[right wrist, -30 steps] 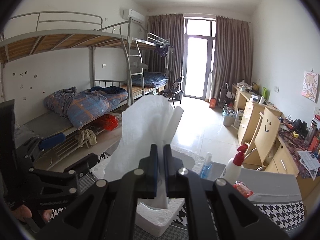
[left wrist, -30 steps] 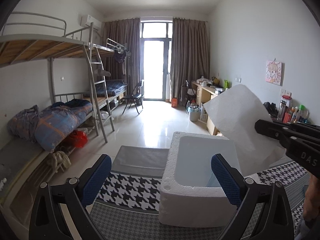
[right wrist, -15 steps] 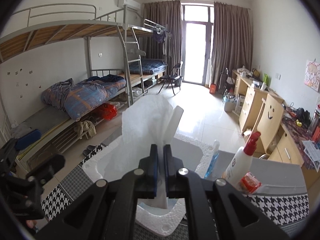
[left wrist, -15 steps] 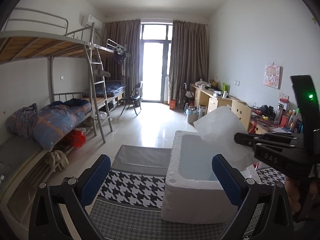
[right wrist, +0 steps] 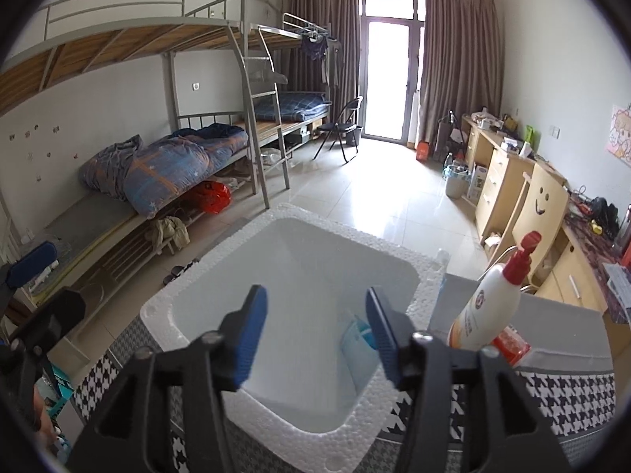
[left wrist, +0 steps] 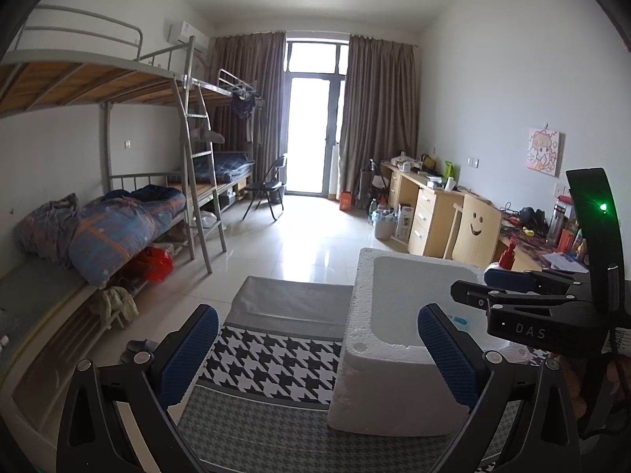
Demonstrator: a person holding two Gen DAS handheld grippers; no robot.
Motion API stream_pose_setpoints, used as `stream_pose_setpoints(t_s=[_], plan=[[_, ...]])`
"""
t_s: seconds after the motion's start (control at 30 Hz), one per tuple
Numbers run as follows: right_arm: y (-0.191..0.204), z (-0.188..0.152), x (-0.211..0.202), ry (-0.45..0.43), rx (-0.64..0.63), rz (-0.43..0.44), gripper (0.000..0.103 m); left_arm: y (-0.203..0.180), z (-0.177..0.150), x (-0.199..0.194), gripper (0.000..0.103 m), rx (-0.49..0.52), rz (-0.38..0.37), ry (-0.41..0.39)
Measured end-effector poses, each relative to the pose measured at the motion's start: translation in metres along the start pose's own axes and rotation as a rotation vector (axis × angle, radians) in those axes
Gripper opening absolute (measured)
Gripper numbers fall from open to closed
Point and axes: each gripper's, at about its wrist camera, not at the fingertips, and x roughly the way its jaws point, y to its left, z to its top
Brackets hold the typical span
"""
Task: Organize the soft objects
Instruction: 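Lower the white plastic bag into the foam box and open the right tool, then move both tools back toward the yellow mesh sponge on the table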
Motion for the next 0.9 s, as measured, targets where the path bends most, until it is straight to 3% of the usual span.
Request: stream_pose_setpoints(t_s=[0.33, 0.57, 0.63, 0.9], plan=[[-0.006, 0.001, -0.015, -0.024, 0.014, -0.017, 0.06, -0.011, 0.0, -0.003, 0.102, 0.023, -0.024, -0.007], [-0.014, -0.003, -0.035, -0.061, 0.023, -0.021, 0.073, -0.019, 0.001, -0.012, 0.102, 0.037, -0.037, -0.02], [-0.013, -0.004, -0.039, -0.075, 0.014, -0.012, 0.085, -0.021, 0.001, -0.012, 0.102, 0.041, -0.04, -0.022], [-0.015, -0.009, -0.056, -0.112, -0.002, -0.026, 0.087, -0.027, 0.002, -0.017, 0.102, 0.053, -0.051, -0.023]])
